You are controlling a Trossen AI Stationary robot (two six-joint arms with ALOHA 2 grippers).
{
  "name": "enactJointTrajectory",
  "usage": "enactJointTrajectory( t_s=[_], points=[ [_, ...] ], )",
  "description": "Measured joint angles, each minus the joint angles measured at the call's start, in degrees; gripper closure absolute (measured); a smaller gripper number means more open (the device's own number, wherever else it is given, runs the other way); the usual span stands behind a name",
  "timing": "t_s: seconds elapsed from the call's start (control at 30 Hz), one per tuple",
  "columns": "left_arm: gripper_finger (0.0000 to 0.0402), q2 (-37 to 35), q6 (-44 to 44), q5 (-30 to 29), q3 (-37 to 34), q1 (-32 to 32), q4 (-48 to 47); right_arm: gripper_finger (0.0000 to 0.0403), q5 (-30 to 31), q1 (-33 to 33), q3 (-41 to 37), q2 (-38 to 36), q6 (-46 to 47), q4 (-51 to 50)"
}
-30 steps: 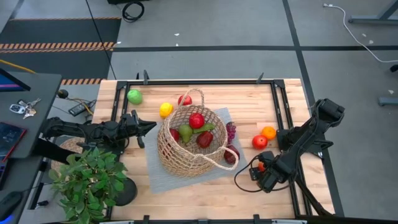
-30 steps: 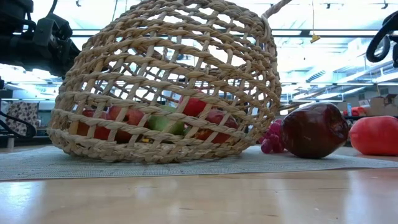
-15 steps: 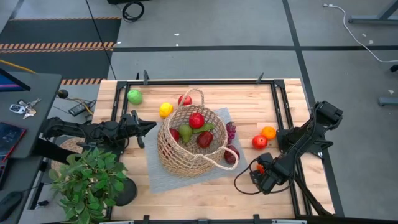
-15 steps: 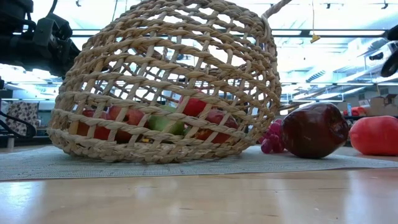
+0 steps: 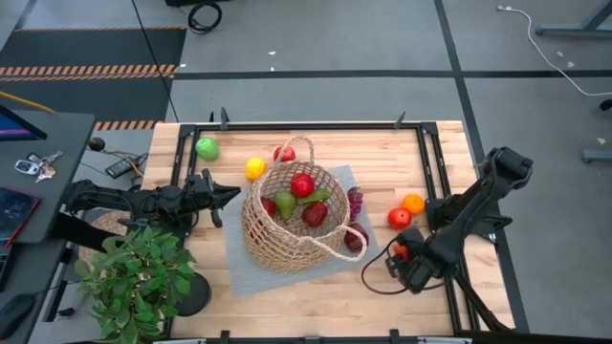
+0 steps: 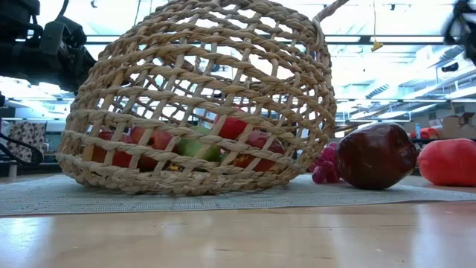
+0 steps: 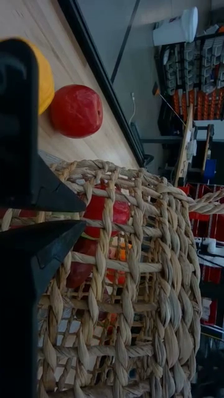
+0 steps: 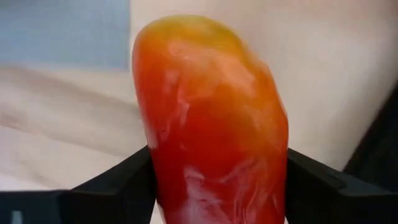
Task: Build produce basket
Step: Put the mango into the basket
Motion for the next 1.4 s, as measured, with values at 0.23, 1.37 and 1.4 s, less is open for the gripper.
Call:
enactJointTrajectory(
  t_s=[0.23, 1.37, 1.4],
  points=[
    [0.0366, 0.0, 0.0, 0.0, 0.01, 0.0, -0.01, 0.0129, 13.46, 0.0, 4.13, -8.92, -2.42, -12.72],
    [0.0364, 0.01, 0.02, 0.02, 0.01, 0.0, -0.05, 0.0126, 14.89, -43.12, 4.16, -26.14, -111.89, 38.18],
    [0.0365, 0.01, 0.0, 0.02, 0.02, 0.01, -0.03, 0.0126, 14.89, -43.84, 4.16, -25.59, -115.67, 40.81]
  ],
)
